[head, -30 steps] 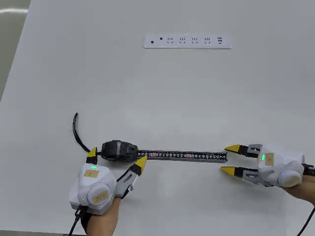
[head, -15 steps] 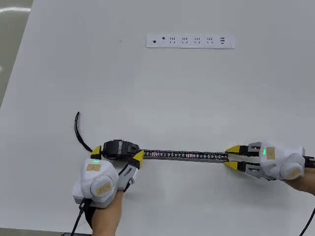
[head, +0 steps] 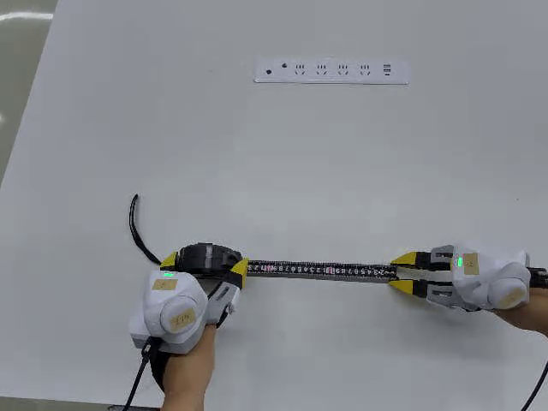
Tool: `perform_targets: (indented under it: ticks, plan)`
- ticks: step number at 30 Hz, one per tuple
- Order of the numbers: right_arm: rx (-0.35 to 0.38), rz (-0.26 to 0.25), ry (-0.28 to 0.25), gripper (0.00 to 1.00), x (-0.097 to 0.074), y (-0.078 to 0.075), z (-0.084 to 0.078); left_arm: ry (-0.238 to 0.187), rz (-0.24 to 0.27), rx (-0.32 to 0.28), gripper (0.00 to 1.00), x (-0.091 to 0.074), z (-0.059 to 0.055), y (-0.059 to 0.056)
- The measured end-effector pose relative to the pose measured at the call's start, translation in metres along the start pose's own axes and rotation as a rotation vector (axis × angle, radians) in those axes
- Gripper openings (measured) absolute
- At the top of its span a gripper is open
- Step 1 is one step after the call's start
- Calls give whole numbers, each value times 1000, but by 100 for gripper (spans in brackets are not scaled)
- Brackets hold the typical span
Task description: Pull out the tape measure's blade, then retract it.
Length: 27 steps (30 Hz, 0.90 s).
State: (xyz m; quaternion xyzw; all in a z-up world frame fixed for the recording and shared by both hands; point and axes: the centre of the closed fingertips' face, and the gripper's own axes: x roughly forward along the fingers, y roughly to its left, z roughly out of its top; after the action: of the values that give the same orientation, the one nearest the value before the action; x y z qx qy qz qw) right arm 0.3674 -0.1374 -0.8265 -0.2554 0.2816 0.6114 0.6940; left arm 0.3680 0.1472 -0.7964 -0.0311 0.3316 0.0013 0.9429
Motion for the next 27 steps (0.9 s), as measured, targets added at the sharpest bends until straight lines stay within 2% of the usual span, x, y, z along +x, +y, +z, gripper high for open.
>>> perform_targets:
  ticks: [9,27]
  plan:
    - [1,-5,12,12,0,0,0,3,17,5,64,1,-2,1]
    - [7,-2,29,11,0,0,-1,41,28,29,60,2,-4,2]
